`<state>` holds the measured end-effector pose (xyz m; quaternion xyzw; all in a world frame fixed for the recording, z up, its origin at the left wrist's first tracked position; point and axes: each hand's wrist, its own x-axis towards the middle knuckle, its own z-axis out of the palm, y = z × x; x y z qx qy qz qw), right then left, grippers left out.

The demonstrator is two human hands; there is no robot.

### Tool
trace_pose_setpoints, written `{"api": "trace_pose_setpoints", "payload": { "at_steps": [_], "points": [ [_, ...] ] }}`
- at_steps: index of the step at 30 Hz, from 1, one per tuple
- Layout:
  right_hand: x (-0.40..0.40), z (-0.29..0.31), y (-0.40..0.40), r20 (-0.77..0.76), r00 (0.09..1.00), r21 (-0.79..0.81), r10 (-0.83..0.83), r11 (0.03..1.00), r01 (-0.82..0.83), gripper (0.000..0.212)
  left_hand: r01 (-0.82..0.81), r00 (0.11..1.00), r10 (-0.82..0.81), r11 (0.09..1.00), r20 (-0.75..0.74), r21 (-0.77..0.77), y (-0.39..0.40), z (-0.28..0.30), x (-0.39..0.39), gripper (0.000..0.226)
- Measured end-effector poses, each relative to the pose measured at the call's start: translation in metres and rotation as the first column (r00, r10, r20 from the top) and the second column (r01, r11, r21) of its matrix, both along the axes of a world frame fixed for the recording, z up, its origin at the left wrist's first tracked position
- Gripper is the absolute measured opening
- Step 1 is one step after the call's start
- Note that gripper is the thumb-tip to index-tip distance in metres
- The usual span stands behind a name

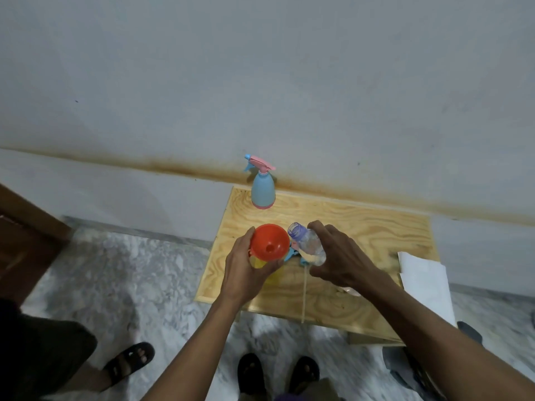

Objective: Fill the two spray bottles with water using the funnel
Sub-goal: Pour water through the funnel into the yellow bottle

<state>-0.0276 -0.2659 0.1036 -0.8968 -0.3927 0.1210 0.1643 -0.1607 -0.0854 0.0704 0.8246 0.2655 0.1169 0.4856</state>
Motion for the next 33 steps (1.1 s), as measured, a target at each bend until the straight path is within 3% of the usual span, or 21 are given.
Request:
{"api": "trace_pose_setpoints", "payload": {
  "at_steps": [6,12,33],
  "points": [
    [0.001,0.014,0.007,0.079,0.994,-0.2,0.07,0.978,-0.053,0.078,0.054,0.999,-0.054,0.998,-0.001,0.038,0.007,0.005,0.002,0.089],
    [0.0,0.018,0.012,0.128,0.987,-0.296,0.095,0.954,-0.053,0.084,0.053,0.998,-0.054,0.998,-0.021,-0.033,0.01,0.005,0.002,0.096],
    [-0.002,0.016,0.016,0.18,0.974,-0.384,0.137,0.922,-0.059,0.097,0.045,0.999,-0.046,0.992,-0.007,-0.122,0.008,0.01,0.001,0.093]
  ]
}}
